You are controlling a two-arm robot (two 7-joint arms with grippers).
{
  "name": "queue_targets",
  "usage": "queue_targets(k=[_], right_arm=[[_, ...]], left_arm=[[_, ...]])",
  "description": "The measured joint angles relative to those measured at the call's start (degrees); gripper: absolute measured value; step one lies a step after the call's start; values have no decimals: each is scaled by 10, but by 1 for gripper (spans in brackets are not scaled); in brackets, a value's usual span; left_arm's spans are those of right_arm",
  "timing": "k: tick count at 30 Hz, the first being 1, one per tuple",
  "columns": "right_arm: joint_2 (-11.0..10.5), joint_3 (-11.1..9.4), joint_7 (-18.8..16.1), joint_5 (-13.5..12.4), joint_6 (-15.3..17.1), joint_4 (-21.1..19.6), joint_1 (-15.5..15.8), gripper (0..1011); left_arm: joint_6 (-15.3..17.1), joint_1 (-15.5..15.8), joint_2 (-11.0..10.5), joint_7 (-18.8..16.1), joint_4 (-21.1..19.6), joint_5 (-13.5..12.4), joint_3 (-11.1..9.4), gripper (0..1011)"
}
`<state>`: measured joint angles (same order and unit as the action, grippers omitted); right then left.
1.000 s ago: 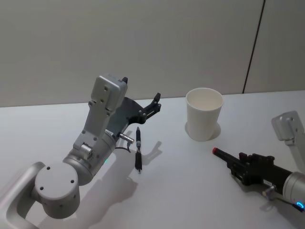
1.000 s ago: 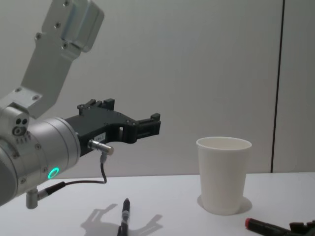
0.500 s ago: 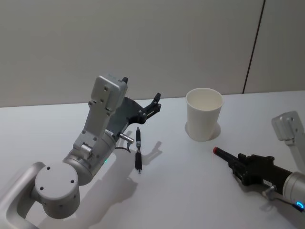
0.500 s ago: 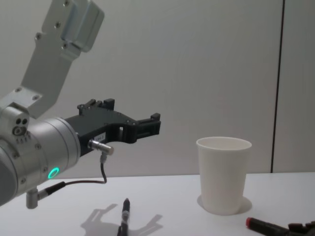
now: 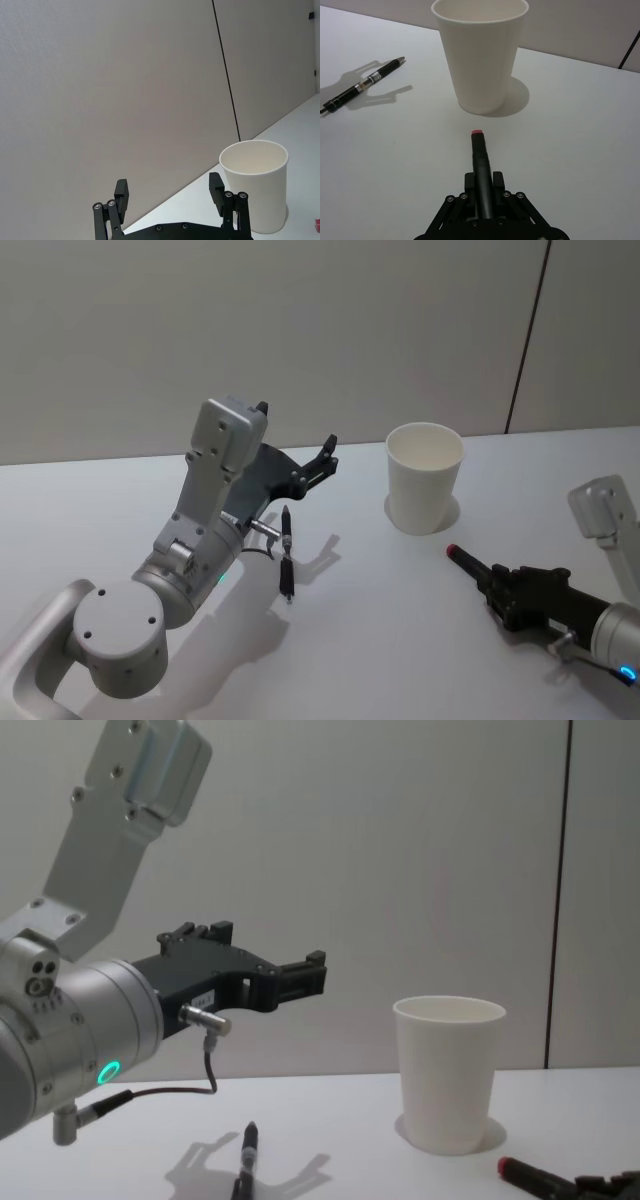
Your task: Place the pen into the pen holder.
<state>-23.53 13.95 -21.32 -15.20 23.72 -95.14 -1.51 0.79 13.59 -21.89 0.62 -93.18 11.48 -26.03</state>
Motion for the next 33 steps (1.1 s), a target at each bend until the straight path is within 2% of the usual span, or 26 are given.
queue_targets(k=[17, 21, 33], right_arm=[[-4, 2, -8, -4, -39, -2, 8, 190], [-7, 2, -13, -5, -59, -6, 11, 190], [-15, -3, -36, -21, -150, -26, 19, 190]], left_arm=[[0, 0, 0, 0, 0, 0, 0, 1001], [0, 0, 0, 0, 0, 0, 0, 1001], [0, 0, 0, 0, 0, 0, 0, 1001]])
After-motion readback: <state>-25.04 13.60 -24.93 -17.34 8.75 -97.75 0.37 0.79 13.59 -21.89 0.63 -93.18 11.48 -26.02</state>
